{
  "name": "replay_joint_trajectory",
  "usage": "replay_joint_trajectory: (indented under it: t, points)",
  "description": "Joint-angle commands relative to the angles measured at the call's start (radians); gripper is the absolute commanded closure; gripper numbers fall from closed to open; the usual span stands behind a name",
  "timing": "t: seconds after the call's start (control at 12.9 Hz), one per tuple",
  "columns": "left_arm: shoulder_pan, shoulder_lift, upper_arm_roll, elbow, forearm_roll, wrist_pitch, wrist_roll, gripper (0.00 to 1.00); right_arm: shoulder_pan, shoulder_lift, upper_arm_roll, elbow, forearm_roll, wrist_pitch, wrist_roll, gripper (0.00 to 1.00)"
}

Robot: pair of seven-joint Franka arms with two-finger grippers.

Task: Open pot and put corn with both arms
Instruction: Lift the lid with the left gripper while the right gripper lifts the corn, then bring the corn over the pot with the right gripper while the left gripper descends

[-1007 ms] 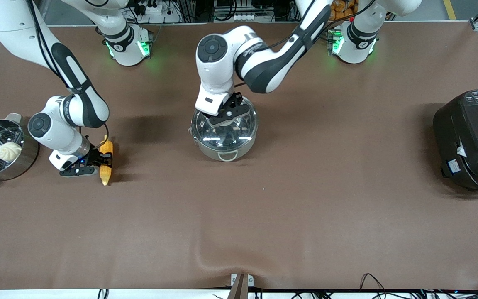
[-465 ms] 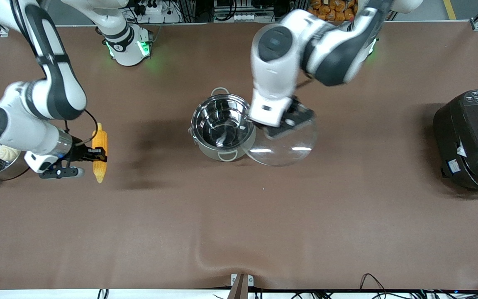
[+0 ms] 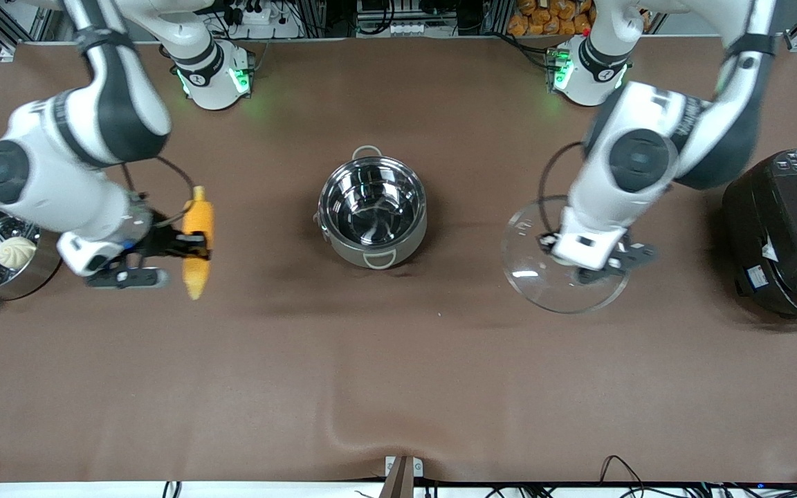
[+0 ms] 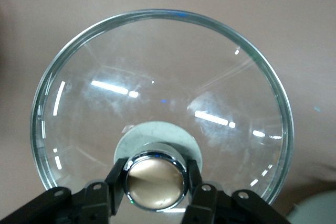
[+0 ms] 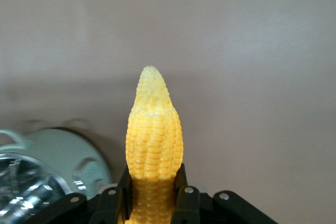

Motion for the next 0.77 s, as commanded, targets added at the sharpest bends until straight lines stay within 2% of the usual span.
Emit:
replay_joint_trajectory:
  t: [0.0,0.15,0.39,0.54,0.7]
  points:
    - [0.095,-0.124,-0.018,-0.279,0.017,0.189,0.099,1.00,0.032,0.000,0.080,0.039,-0.001,-0.007,0.192,0.83]
    - [0.155,-0.120,-0.018,-0.389,0.017,0.321,0.156,1.00,0.037,0.002,0.145,0.041,-0.021,-0.001,0.276,0.83]
    - [0.225,-0.095,-0.018,-0.535,0.017,0.522,0.248,1.00,0.058,0.008,0.238,0.041,-0.096,0.005,0.416,0.83]
    - [0.250,-0.075,-0.018,-0.592,0.017,0.602,0.290,1.00,0.061,0.017,0.309,0.035,-0.157,0.010,0.499,0.83]
    - [0.253,-0.049,-0.018,-0.612,0.017,0.638,0.290,1.00,0.125,0.041,0.325,0.021,-0.194,0.057,0.601,0.82]
